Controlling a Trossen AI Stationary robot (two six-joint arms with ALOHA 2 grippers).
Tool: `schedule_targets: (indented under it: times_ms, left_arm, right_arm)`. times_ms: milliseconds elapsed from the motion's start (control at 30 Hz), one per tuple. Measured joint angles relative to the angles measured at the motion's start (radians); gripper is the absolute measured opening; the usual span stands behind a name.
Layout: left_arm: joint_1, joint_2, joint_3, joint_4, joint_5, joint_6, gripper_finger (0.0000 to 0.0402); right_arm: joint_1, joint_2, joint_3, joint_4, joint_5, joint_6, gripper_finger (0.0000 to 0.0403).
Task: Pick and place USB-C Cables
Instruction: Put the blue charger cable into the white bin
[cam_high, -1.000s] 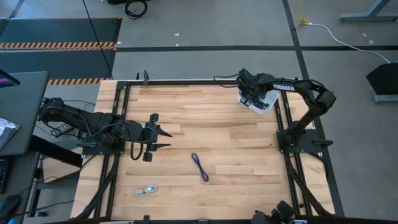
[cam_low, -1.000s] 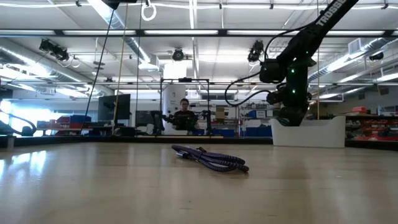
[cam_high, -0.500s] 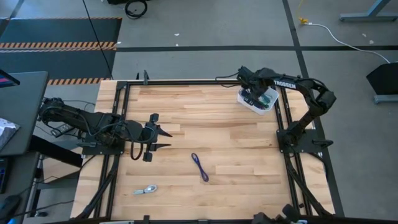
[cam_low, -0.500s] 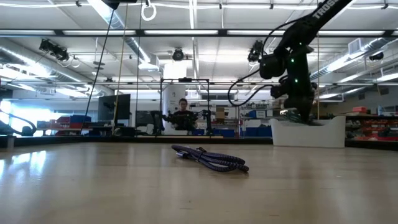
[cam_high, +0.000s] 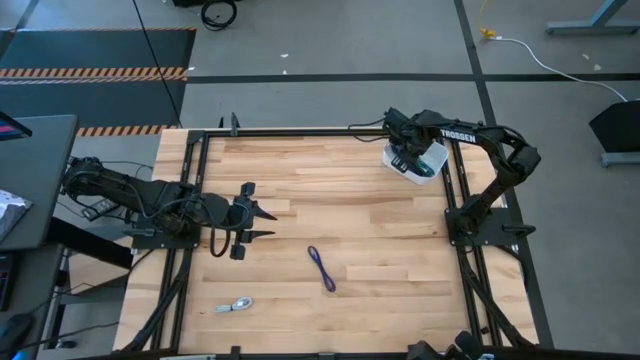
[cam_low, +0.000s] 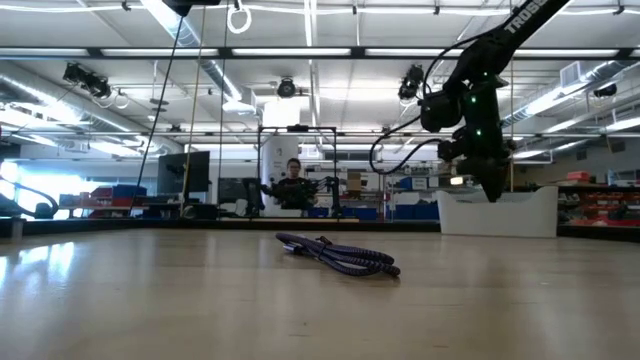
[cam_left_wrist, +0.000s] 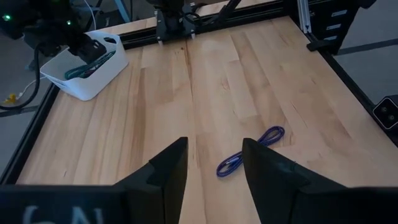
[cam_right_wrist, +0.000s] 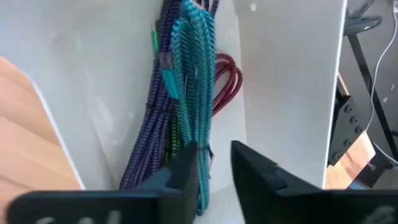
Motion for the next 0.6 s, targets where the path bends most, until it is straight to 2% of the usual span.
schedule_targets:
  times_ms: [133, 267, 500, 600]
  left_arm:
    - [0.000, 0.000, 0.000, 0.000, 0.000, 0.000, 0.0160]
    - [0.000, 0.000, 0.000, -0.002, 0.000, 0.000, 0.0160]
    - [0.000, 0.000, 0.000, -0.153, -0.011, -0.092, 0.0160]
    - [0.000, 0.000, 0.000, -0.207, -0.018, -0.170, 0.0160]
  right_arm:
    - [0.010, 0.000, 0.000, 0.025, 0.000, 0.000, 0.0149]
    - [0.034, 0.000, 0.029, -0.020, 0.000, 0.016, 0.0179]
    - [0.156, -0.007, 0.157, -0.167, -0.034, 0.136, 0.0183]
    - [0.239, -0.011, 0.192, -0.184, -0.084, 0.209, 0.0179]
